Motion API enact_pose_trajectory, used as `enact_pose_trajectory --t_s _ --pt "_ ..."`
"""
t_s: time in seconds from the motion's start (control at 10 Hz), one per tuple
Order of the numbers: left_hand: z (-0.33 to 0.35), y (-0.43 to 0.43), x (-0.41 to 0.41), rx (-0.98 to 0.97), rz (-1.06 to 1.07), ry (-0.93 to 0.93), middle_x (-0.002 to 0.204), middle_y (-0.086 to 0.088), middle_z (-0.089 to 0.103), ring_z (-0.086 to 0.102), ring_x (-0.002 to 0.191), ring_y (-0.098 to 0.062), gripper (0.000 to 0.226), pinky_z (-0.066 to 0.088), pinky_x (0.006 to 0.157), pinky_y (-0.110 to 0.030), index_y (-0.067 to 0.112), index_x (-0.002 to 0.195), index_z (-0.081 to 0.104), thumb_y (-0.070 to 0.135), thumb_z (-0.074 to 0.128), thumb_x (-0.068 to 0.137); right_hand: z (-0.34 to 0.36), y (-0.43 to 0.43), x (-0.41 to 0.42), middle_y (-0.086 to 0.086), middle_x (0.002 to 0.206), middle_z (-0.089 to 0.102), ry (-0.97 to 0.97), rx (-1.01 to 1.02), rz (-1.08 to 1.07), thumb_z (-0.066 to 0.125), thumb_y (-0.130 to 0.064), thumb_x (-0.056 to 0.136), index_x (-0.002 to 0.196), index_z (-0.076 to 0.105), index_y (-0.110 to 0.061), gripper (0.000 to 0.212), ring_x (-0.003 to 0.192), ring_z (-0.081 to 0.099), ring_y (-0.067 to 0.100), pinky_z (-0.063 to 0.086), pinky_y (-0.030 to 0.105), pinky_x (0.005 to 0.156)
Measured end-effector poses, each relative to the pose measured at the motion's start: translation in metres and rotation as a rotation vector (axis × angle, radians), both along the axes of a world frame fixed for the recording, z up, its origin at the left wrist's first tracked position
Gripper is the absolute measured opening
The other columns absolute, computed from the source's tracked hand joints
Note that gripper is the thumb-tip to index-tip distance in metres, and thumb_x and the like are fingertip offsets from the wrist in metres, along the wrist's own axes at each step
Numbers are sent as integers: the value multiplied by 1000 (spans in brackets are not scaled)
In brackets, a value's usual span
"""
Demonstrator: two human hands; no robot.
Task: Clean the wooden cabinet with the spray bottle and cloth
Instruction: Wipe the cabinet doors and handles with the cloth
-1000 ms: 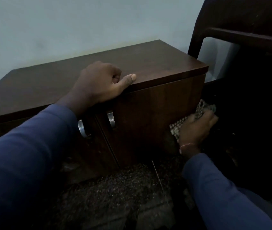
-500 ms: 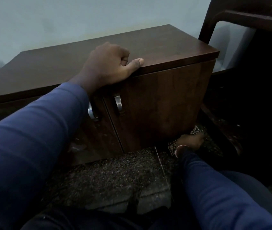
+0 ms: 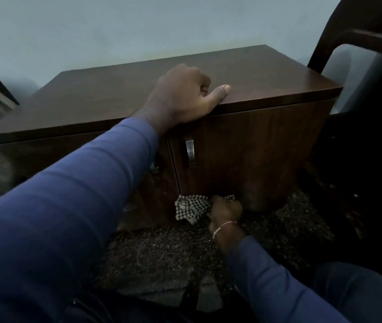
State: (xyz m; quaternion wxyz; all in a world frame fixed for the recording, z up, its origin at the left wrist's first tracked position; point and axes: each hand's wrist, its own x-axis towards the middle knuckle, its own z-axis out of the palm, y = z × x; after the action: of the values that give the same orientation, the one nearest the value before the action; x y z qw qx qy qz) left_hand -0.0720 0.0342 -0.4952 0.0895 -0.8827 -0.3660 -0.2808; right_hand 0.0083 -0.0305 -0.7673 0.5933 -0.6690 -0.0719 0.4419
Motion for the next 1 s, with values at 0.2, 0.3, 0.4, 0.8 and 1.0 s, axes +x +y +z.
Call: enact_pose_trajectory --t_s 0.2,0.3,0.4,0.8,1.0 --pt "-3 2 -2 -14 7 -42 48 2 36 34 44 -17 60 26 51 -29 16 52 33 65 37 85 96 -36 -28 5 105 64 -590 536 -58 67 -6 84 108 63 -5 24 99 60 17 48 26 96" --pt "-5 5 -2 -6 0 -61 47 1 35 34 44 -18 61 26 50 -29 15 51 32 66 37 84 120 -36 -20 9 111 58 -1060 648 30 65 -6 84 119 65 -6 35 106 54 15 38 10 95" --pt "-4 3 -2 2 -11 -72 46 1 33 32 43 -17 60 24 50 -29 15 50 31 62 40 86 126 -36 -7 13 105 55 -1296 703 177 61 -7 82 119 65 -9 38 90 60 23 52 28 75" --pt "-2 -41 -11 52 -58 -411 48 12 32 31 43 -4 42 23 46 -27 20 59 40 37 53 94 83 -77 19 6 110 57 -1110 383 540 63 4 80 115 70 -13 39 97 59 20 36 10 89" --pt "-105 -135 -38 -653 364 -659 76 1 70 66 69 -10 44 57 65 -32 17 84 68 59 57 87 100 -103 2 0 98 55 -1033 622 260 70 7 75 109 71 -5 36 90 54 5 36 0 82"
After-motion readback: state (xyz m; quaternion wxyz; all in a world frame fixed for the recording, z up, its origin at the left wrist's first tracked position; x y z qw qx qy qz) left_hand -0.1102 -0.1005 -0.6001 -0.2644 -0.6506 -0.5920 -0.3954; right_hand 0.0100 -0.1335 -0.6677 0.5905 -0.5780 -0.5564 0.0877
